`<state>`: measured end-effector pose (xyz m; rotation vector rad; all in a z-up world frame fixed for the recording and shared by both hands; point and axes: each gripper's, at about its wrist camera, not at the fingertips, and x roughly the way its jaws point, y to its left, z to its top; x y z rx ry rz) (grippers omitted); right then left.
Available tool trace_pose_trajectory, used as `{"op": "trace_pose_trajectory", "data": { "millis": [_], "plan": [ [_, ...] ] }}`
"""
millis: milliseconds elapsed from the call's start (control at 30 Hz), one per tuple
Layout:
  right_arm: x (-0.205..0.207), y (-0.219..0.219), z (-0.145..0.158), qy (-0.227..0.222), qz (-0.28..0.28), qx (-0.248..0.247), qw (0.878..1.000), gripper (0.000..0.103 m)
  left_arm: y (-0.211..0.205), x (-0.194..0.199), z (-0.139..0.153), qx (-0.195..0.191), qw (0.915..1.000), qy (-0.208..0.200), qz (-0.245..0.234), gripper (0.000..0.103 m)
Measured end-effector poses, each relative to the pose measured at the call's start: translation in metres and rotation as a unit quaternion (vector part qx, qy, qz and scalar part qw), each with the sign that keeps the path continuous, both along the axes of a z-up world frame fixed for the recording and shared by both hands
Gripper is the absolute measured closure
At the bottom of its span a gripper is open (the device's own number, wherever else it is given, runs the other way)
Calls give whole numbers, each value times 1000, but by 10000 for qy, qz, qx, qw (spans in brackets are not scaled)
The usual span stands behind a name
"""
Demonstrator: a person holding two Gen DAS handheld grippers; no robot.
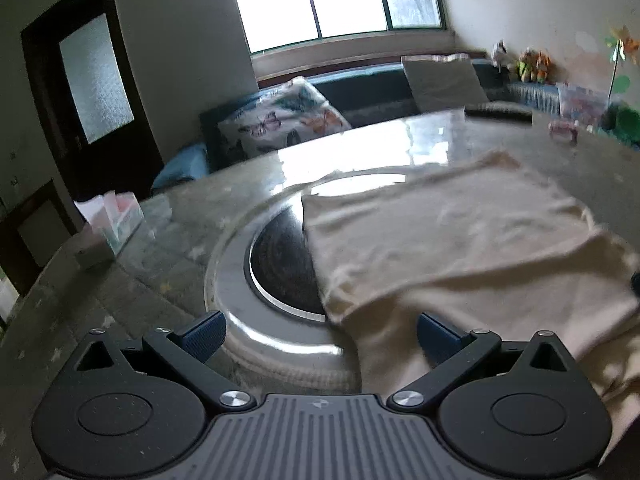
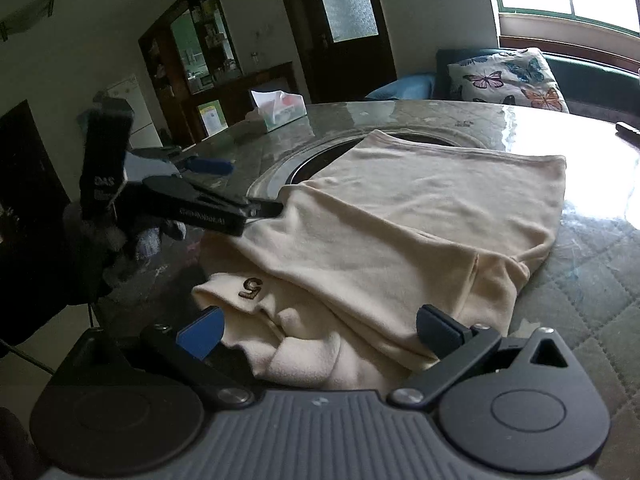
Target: Fold clothes
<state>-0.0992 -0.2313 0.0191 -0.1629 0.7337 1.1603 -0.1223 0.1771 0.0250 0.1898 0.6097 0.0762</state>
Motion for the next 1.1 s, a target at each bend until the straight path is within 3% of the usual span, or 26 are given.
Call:
{"op": "trace_pose_trajectory", "data": {
  "millis": [133, 267, 433, 533, 767, 933, 1100],
  "plan": [
    [0, 2, 5, -60, 30, 111, 9999, 0, -6, 7, 4, -18, 9999, -37, -133, 0],
    [2, 6, -1, 36, 61, 49, 10000, 0, -9, 19, -11, 177, 9995, 208, -157, 0],
    [2, 4, -7, 22, 121, -5, 9999, 0, 1, 16, -12, -94, 9997, 223, -94, 0],
    [3, 5, -5, 17, 155, -43, 9999, 0, 2, 14, -5, -17, 10000, 71, -64, 0],
    [1, 4, -5, -22, 192, -102, 9998, 0, 14, 11, -15, 195, 9994, 280, 47, 0],
    [-3, 3, 2, -112, 290, -168, 9994, 0, 12, -13, -5, 472, 9985, 130, -228, 0],
    [0, 3, -4, -7, 342, -218, 9992, 0, 4, -47, 2, 828, 9934, 9, -794, 0]
  ]
}}
